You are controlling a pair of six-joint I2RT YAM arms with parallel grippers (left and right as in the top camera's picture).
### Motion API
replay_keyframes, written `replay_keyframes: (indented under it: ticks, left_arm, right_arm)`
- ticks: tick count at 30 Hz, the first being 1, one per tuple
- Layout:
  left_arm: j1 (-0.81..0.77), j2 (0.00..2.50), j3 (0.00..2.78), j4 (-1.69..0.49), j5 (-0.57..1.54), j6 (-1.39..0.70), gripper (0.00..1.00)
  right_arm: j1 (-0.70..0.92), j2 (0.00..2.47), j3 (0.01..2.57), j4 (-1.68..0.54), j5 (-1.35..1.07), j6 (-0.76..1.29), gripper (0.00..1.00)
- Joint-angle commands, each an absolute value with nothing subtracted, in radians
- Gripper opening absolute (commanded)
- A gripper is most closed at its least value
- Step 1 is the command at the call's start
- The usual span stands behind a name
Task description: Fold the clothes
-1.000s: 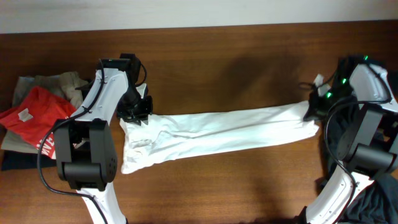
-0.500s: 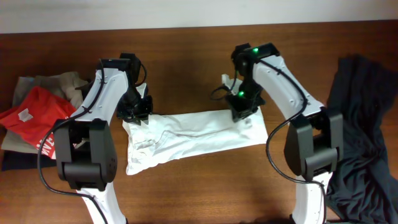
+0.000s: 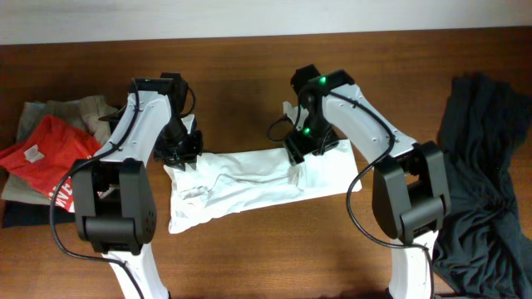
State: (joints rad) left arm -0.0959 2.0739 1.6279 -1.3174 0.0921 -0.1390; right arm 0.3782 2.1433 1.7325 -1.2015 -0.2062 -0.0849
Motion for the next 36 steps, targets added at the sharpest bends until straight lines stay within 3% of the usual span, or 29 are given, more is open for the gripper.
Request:
replay_keyframes:
  ticks: [1,3,4,5,9,13,15,16,17,18,19,20,25,31,32,33,34,36]
  left_arm:
    - [-0.089,2.045,1.644,-1.318,0.081,-0.141,0.24]
    - [-0.089,2.045,1.644,-1.317,0.081,-0.141,0.24]
    - [-0.089,2.045,1.644,-1.317,0.081,-0.141,0.24]
    - [-0.089,2.045,1.644,-1.317,0.081,-0.141,0.24]
    - [-0.091,2.045,1.644,-1.313,0.081,-0.141,0.24]
    - [-0.091,2.045,1.644,-1.312,0.081,-0.141,0.24]
    - [-0.091,2.045,1.644,-1.312,0.081,-0.141,0.24]
    - [-0.092,2.045,1.644,-1.314,0.081,-0.141,0.24]
    - [-0.091,2.045,1.644,-1.318,0.081,-0.141,0.35]
    - [-0.091,2.045,1.644,-1.324,0.081,-0.141,0.46]
    - [-0.091,2.045,1.644,-1.329,0.081,-0.141,0.54]
    - [-0.091,2.045,1.642,-1.346,0.076,-0.141,0.69]
    - [-0.091,2.046,1.581,-1.338,0.01,-0.141,0.72]
    - [-0.091,2.046,1.241,-1.015,0.02,-0.14,0.79]
    - [-0.091,2.046,1.191,-0.96,0.042,-0.141,0.6]
    - [-0.091,2.046,1.184,-0.952,0.04,-0.14,0.26]
    - [-0.091,2.045,1.19,-0.954,0.039,-0.14,0.0]
    - [-0.065,2.045,1.266,-0.974,0.037,-0.141,0.0]
  right_arm:
    - [0.393,2.156,1.599,-1.069,-0.167,0.002,0.61]
    - [0.392,2.156,1.537,-1.023,-0.154,0.028,0.42]
    - [0.393,2.156,1.525,-1.021,-0.153,0.028,0.14]
    - [0.393,2.156,1.525,-1.036,-0.153,0.027,0.04]
    - [0.392,2.147,1.644,-1.238,-0.175,-0.075,0.05]
    - [0.42,2.148,1.683,-1.284,-0.263,-0.074,0.06]
    - [0.463,2.148,1.68,-1.284,-0.288,-0.074,0.1]
    - [0.487,2.148,1.68,-1.282,-0.284,-0.074,0.17]
    - [0.506,2.149,1.68,-1.275,-0.276,-0.074,0.47]
    - [0.512,2.149,1.68,-1.268,-0.276,-0.074,0.65]
    - [0.51,2.149,1.68,-1.268,-0.272,-0.074,0.68]
    - [0.497,2.148,1.681,-1.272,-0.25,-0.07,0.7]
    - [0.432,2.086,1.757,-1.4,-0.164,-0.07,0.78]
    - [0.272,1.99,1.761,-1.449,-0.164,-0.07,0.8]
    - [0.245,1.99,1.761,-1.452,-0.164,-0.07,0.8]
    - [0.226,1.99,1.761,-1.452,-0.164,-0.07,0.8]
    - [0.199,1.99,1.761,-1.451,-0.152,-0.07,0.79]
    - [0.129,1.988,1.762,-1.452,-0.091,-0.07,0.79]
